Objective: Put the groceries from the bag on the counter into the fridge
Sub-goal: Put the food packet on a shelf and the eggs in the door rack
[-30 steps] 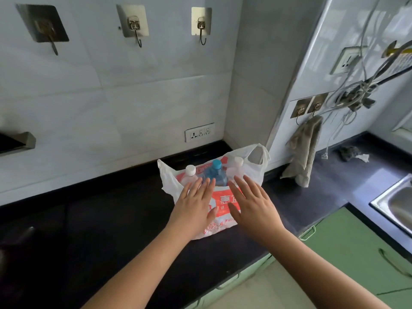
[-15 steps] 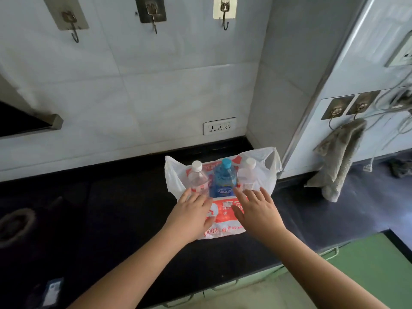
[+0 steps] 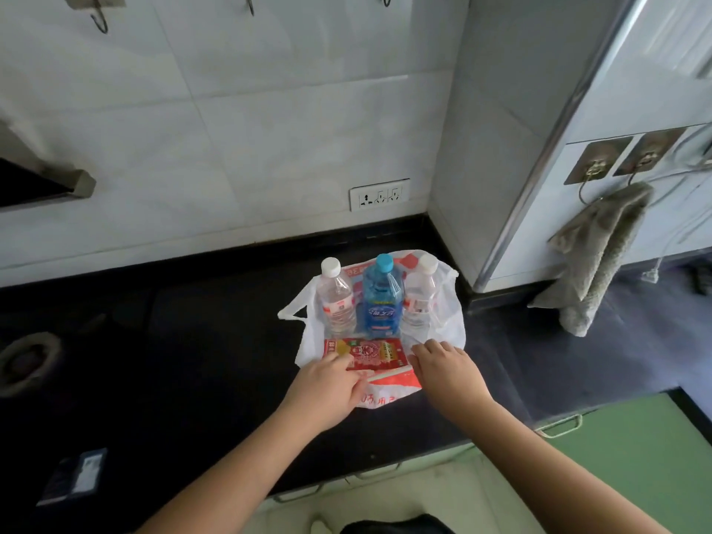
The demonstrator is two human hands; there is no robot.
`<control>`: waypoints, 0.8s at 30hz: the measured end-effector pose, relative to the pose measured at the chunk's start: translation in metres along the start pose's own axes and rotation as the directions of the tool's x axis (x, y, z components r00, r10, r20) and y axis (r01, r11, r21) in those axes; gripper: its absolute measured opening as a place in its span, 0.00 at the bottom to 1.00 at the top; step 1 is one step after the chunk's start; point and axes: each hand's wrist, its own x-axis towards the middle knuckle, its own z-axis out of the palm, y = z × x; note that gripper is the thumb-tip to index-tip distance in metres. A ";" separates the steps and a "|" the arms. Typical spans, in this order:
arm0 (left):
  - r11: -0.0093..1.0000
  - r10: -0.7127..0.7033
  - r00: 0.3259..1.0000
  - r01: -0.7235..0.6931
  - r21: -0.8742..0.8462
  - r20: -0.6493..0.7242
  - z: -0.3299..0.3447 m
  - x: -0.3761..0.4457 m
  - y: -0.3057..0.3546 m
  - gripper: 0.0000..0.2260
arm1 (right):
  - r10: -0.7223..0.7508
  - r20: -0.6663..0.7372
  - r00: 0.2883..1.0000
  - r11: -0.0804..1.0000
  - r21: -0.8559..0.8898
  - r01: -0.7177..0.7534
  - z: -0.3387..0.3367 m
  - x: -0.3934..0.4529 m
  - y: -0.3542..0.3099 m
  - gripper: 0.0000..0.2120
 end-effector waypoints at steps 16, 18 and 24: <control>0.990 0.061 0.998 -0.058 0.132 -0.020 0.016 0.023 -0.009 0.18 | -0.209 -0.190 0.959 0.973 -0.134 0.186 0.006 0.011 0.019 0.19; 0.984 0.104 0.991 -0.090 0.155 -0.088 0.014 0.026 -0.017 0.20 | -0.231 -0.240 0.943 0.967 -0.166 0.194 -0.001 0.016 0.020 0.17; 0.976 -0.031 0.995 0.050 0.212 -0.091 0.016 0.026 -0.047 0.32 | -0.071 -0.316 0.946 0.987 -0.158 0.021 -0.005 0.031 0.041 0.10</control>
